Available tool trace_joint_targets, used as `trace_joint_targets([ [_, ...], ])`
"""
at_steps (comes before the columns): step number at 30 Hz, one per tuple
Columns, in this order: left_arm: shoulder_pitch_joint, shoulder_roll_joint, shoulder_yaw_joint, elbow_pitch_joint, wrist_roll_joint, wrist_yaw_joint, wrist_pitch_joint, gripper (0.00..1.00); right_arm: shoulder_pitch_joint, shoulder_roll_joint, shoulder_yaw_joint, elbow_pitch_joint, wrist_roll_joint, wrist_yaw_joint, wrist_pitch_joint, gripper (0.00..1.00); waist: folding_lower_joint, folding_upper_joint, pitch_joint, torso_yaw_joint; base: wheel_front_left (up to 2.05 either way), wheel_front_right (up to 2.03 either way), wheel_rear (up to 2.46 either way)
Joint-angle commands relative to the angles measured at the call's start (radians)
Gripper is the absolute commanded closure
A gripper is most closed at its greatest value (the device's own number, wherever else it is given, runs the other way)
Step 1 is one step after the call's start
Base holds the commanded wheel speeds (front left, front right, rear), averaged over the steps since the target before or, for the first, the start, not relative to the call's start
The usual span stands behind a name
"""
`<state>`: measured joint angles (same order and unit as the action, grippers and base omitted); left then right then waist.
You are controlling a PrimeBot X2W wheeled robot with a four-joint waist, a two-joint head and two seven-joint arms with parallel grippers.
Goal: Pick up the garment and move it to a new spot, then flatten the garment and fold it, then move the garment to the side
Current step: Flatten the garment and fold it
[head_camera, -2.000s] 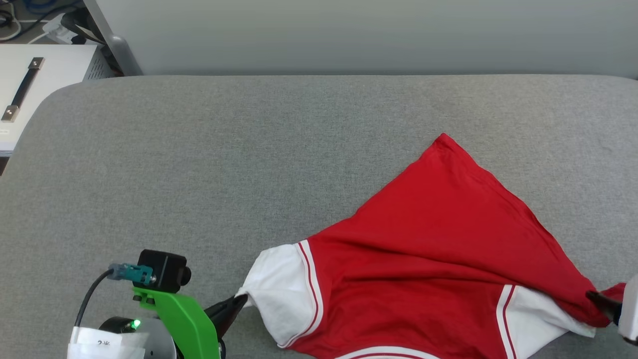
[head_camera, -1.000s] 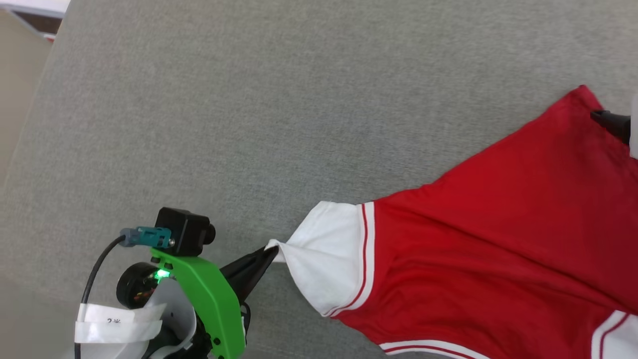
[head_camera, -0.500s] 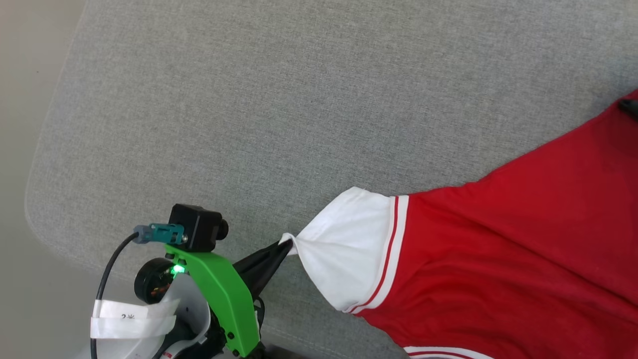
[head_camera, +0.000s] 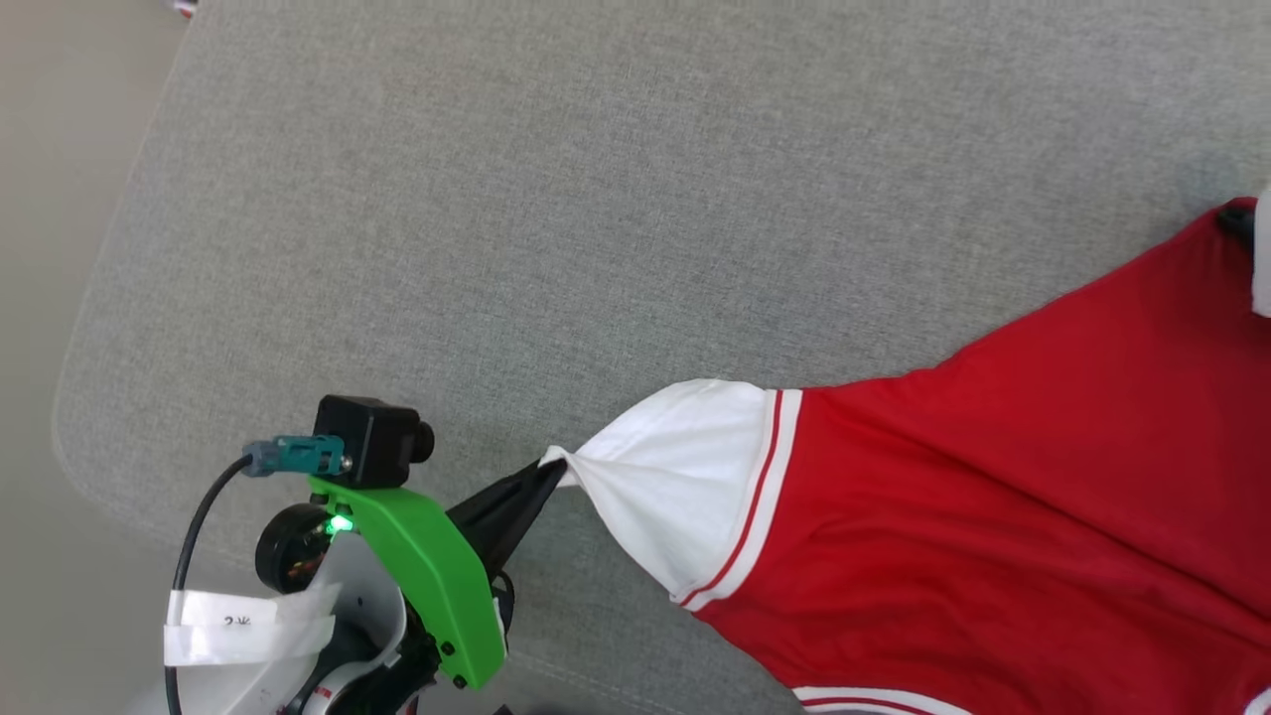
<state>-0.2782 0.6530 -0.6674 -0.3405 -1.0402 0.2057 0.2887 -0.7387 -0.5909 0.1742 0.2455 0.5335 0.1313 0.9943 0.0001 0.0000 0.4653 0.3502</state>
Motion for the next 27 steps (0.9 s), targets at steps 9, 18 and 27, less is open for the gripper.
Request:
trace_joint_targets([
  [9, -0.003, 0.025, 0.054, 0.016, -0.005, 0.016, -0.045, 1.00, 0.039, 0.026, -0.005, 0.049, 0.051, -0.001, -0.188, 1.00, -0.0001, 0.0000, -0.174, -0.109, 0.00, 0.00, 0.00],
  [18, -0.019, 0.046, 0.136, -0.009, 0.027, 0.033, -0.139, 1.00, 0.095, 0.021, -0.020, 0.017, 0.114, -0.001, -0.323, 1.00, -0.0001, 0.0000, -0.318, -0.200, 0.00, 0.00, 0.00],
  [27, -0.060, 0.063, 0.207, -0.044, 0.070, 0.062, -0.209, 1.00, 0.154, 0.007, -0.056, -0.107, 0.138, -0.001, -0.394, 1.00, -0.0001, 0.0000, -0.399, -0.274, 0.00, 0.00, 0.00],
])
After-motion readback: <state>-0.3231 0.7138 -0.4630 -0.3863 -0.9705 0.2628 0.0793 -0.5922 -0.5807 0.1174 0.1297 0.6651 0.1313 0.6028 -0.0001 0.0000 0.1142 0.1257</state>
